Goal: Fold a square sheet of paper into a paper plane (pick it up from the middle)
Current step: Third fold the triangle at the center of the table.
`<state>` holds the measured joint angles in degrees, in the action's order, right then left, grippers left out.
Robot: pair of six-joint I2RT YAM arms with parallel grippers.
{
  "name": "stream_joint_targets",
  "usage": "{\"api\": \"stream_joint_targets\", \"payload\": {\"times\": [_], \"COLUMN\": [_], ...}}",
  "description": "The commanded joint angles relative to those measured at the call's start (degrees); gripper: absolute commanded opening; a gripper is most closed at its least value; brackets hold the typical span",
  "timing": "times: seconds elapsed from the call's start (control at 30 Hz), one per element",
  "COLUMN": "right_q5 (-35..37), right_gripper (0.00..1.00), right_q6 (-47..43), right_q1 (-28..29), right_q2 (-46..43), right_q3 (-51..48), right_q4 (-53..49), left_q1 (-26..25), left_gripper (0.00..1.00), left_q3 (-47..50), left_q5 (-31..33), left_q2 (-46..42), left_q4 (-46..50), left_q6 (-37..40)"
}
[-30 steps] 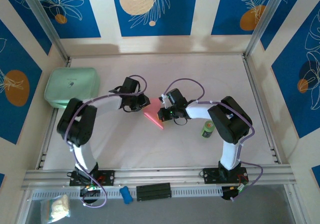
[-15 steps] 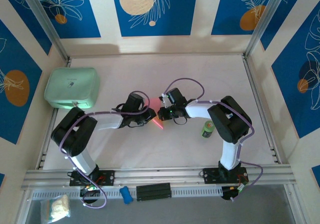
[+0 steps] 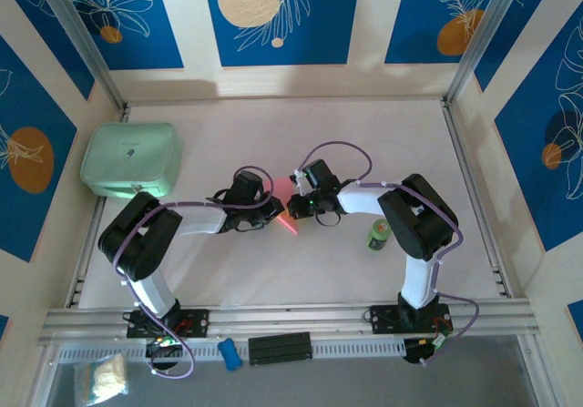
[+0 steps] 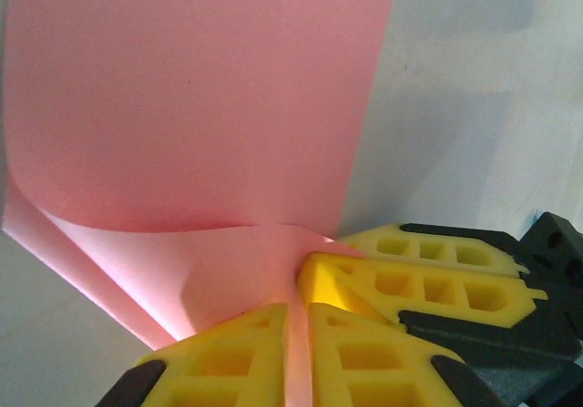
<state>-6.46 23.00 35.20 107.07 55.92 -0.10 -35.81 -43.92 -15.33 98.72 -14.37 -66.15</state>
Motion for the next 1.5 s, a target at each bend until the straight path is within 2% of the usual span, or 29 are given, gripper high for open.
{"api": "stream_joint_targets", "payload": {"times": [0.0,0.73,0.83,1.0,1.13,1.23,1.47], "right_q5": [1.4,0.9,-0.6,-4.1,-6.0,-10.3,-16.3], "right_gripper": [0.0,0.01,0.06,0.23,0.31,0.29,0.14], "right_q6": [0.7,1.1,2.3,6.0,8.1,8.7,9.9], "right_q1": [-0.4,-0.8,-1.1,-3.1,-4.4,-5.1,-4.2], "right_q2": [2.7,2.7,1.3,-2.9,-6.1,-7.7,-9.8], "right_q3": [0.1,1.0,1.8,4.7,5.1,4.9,2.9], "right_q4": [-5.2,-6.1,-6.9,-11.0,-13.5,-15.8,-18.6], "left_q1": [-0.3,-0.3,-0.4,-0.3,-0.3,-0.4,-0.4], "left_gripper": [0.14,0.14,0.13,0.12,0.12,0.12,0.11], "left_q3": [0.9,0.2,0.2,0.6,0.7,0.6,0.7], "left_q5": [1.3,0.5,1.3,2.1,2.1,2.1,2.3], "left_q2": [1.1,3.8,3.7,3.5,3.8,4.0,4.3], "left_q4": [0.1,1.2,3.4,5.2,5.4,5.2,5.3], "left_q6": [0.1,0.1,0.0,-0.1,-0.4,-0.6,-1.5]}}
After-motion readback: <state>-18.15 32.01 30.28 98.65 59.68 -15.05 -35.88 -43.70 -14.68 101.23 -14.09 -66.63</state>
